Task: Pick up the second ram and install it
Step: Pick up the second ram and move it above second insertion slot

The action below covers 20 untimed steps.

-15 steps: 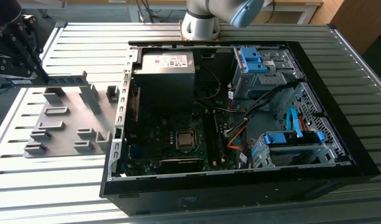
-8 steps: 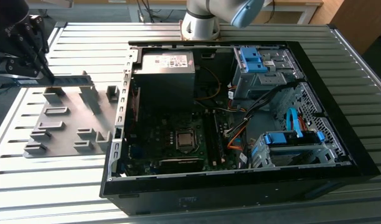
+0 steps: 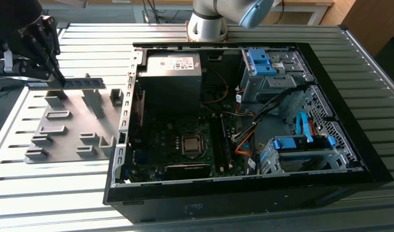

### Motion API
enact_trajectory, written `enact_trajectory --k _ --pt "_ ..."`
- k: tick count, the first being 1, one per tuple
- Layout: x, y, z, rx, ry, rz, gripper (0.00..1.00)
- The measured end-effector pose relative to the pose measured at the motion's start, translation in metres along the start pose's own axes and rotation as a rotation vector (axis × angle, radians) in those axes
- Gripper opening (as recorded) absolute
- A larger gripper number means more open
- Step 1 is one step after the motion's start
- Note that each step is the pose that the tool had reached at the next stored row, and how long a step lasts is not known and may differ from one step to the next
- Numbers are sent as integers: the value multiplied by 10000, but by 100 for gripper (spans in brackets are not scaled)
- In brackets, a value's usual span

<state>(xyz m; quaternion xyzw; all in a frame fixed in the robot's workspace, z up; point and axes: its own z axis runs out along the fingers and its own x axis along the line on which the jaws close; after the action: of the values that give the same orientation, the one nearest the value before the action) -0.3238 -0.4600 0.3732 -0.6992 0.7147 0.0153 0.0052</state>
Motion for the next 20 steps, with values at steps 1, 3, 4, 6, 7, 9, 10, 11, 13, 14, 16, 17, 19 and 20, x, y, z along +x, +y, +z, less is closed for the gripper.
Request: enact_trajectory --k 1,3,4,6,7,9,10,11,13,14,16,17,19,20 --pt "0 0 -3 -1 1 1 14" --pt "-1 0 -16 -2 1 2 14" --pt "-1 -1 -22 -1 1 1 14" --pt "-1 -4 -24 1 -1 1 14" --pt "-1 -9 -25 0 -1 0 14" --pt "-1 -32 -26 -1 0 0 14" --pt "-2 -51 -26 -1 0 0 14" --pt "-2 -70 -27 -1 0 0 14" --pt "-3 -111 -27 -1 0 0 14" --pt "-4 -131 -27 0 0 1 14" --pt "-5 -175 -28 -1 0 0 14" --pt "-5 -195 -28 -1 0 0 14" --pt "-6 -236 -29 -1 0 1 14" --pt "-7 -257 -29 -1 1 1 14"
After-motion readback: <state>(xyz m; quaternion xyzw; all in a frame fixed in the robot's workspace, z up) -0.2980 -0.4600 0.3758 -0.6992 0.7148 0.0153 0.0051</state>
